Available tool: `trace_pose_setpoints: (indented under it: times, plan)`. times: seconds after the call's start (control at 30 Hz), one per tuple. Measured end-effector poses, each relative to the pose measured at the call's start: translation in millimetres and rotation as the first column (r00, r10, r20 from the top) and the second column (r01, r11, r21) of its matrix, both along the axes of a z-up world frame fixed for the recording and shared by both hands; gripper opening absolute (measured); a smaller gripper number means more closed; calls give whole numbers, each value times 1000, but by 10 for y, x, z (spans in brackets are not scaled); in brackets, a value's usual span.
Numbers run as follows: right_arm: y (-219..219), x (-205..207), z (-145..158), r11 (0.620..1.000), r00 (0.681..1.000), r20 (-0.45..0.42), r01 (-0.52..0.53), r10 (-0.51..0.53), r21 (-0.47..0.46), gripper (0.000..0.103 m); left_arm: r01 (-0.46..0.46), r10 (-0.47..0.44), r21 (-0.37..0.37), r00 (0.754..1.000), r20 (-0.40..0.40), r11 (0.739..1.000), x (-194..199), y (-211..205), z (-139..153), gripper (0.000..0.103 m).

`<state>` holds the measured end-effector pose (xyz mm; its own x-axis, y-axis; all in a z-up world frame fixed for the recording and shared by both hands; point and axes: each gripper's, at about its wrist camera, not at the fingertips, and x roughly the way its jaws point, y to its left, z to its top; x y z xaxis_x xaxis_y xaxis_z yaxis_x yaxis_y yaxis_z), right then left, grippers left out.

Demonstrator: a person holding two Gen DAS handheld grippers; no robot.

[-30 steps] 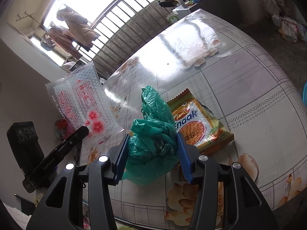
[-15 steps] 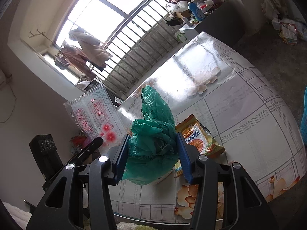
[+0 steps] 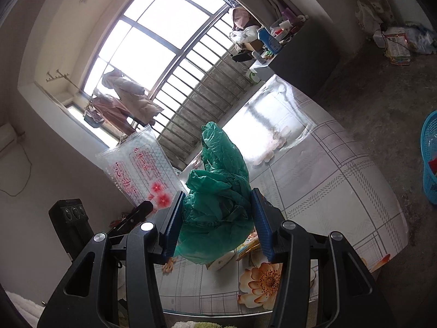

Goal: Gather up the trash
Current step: 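Lift the clear bag with the left gripper while the right lifts the green bag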

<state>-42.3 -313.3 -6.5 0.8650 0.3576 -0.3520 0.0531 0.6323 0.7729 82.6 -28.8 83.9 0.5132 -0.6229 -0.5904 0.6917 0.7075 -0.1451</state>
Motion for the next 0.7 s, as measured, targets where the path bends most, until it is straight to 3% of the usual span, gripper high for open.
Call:
trace_pose_setpoints:
  times: [0.27, 0.47, 0.6, 0.7]
  plan:
    - [-293, -340, -22, 995, 995, 24, 98, -98, 17, 47, 111, -111, 37, 994, 3, 993, -37, -612, 8, 0]
    - [-720, -597, -125, 974, 974, 18, 224, -225, 42, 47, 234, -233, 64, 972, -23, 970, -7, -1284, -24, 0]
    - [-1114, -893, -185, 924, 925, 0, 381, -381, 23, 47, 331, -325, 82, 943, -77, 940, 50, -1881, -91, 0]
    - [-1439, -1177, -299, 853, 852, -45, 521, -521, -4, 47, 405, -390, 110, 911, -133, 908, 66, -2429, -218, 0]
